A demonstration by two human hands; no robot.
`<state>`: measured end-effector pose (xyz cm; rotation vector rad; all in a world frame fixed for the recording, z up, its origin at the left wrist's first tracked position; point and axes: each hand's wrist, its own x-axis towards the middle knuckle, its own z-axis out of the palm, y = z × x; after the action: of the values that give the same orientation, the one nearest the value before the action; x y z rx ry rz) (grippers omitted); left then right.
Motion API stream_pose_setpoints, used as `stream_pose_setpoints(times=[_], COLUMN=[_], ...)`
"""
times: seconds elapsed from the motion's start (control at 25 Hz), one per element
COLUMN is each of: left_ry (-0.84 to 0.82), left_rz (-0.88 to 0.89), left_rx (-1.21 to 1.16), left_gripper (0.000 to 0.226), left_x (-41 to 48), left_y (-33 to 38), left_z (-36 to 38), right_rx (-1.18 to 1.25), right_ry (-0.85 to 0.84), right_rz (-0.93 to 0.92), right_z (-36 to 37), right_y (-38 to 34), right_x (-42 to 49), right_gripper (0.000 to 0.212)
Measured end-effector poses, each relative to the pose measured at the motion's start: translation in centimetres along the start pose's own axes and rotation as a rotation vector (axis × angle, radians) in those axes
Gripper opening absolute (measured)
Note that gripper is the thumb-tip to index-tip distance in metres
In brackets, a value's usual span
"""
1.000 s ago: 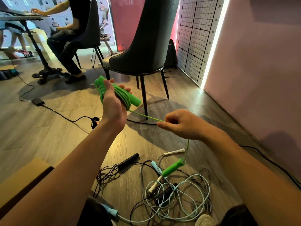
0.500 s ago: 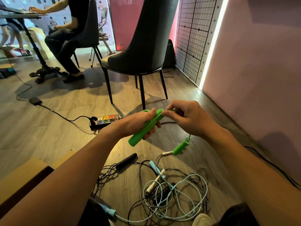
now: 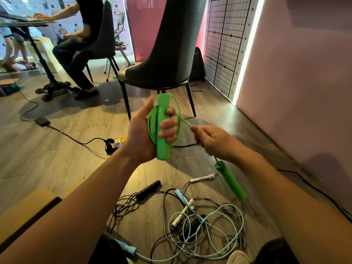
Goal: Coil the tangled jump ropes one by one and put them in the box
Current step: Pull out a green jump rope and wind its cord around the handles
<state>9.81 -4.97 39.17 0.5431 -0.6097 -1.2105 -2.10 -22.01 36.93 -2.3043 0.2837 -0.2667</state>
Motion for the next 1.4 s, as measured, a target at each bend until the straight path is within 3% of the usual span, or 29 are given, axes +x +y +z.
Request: stream_pose_setpoints(times=[0.16, 0.4, 0.56, 0.72, 0.84, 1.04, 1.24, 1.4], left_ry=[0.163, 0.494, 0.627, 0.664, 0.666, 0.588, 0.455, 0.471], left_rz=[0.296, 0.498, 0.562, 0.540, 0.518, 0.317, 0.163, -0.001], left_rx=[-0.138, 0.064, 0.241, 0.366, 0.368, 0.418, 0.345, 0.467], left_gripper=[0.043, 0.043, 0.043, 0.043, 0.040, 0.043, 0.057, 0.058], left_x=[0.1, 1.2, 0.7, 0.2, -0.1, -0.7, -0.5, 0.0], left_y=[0.4, 0.0, 0.9, 1.3, 2.0, 1.9, 1.5, 0.2], left_z=[-0.6, -0.5, -2.3, -3.5, -3.2, -2.6, -1.5, -1.2], right_rx=[0.094, 0.027, 0.141, 0.101, 0.200, 0.569, 0.674, 0.825], right_ry=[-0.272, -0.404, -0.424, -0.404, -0.316, -0.094, -0.027, -0.072], right_rz=[0.114, 0.094, 0.081, 0.020, 0.034, -0.054, -0.066, -0.071], right_z=[1.1, 2.1, 1.2, -0.6, -2.4, -4.1, -3.5, -2.7], right_y=[-0.4, -1.3, -1.6, -1.8, -1.9, -2.9, -2.9, -2.9], right_x=[-0.3, -0.2, -0.8, -1.5, -2.2, -3.1, -2.9, -2.6], right_gripper=[0.041, 0.016, 0.039, 0.050, 0.044, 0.036, 0.023, 0.023])
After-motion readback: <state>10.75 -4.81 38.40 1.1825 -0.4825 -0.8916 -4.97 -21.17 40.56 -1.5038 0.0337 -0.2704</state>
